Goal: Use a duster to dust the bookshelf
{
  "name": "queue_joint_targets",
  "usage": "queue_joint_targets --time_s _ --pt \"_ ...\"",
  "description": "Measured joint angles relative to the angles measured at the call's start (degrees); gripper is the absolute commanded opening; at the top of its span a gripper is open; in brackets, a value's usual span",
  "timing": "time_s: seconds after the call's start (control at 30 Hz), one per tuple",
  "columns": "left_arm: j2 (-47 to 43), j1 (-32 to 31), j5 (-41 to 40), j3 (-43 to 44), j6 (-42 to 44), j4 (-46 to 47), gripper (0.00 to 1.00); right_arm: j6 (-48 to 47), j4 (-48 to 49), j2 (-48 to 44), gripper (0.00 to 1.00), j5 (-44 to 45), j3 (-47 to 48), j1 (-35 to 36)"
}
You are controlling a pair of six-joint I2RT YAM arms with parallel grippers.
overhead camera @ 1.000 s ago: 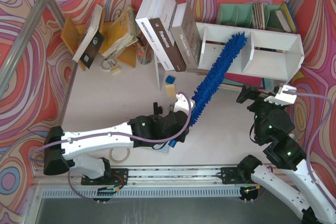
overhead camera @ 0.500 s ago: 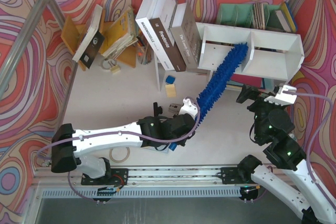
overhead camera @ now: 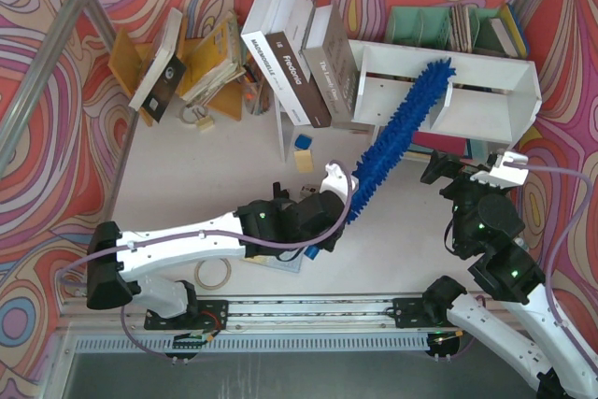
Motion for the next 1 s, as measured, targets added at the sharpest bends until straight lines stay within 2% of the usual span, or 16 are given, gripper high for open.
queue_joint_targets --time_s 0.27,0.43,1.0 --pt "0.0 3.9 1.5 1.1 0.1 0.6 0.00 0.0 0.0 -0.1 0.99 0.0 0.0 0.0" --pt "-0.2 4.1 0.9 0.9 -1.2 0.2 0.00 0.0 0.0 -0.2 0.99 0.0 0.0 0.0" --pt "-11.9 3.5 -3.0 -8.3 -14.4 -2.3 0.00 0.7 0.0 -0.2 0.99 -0.7 0.0 0.0"
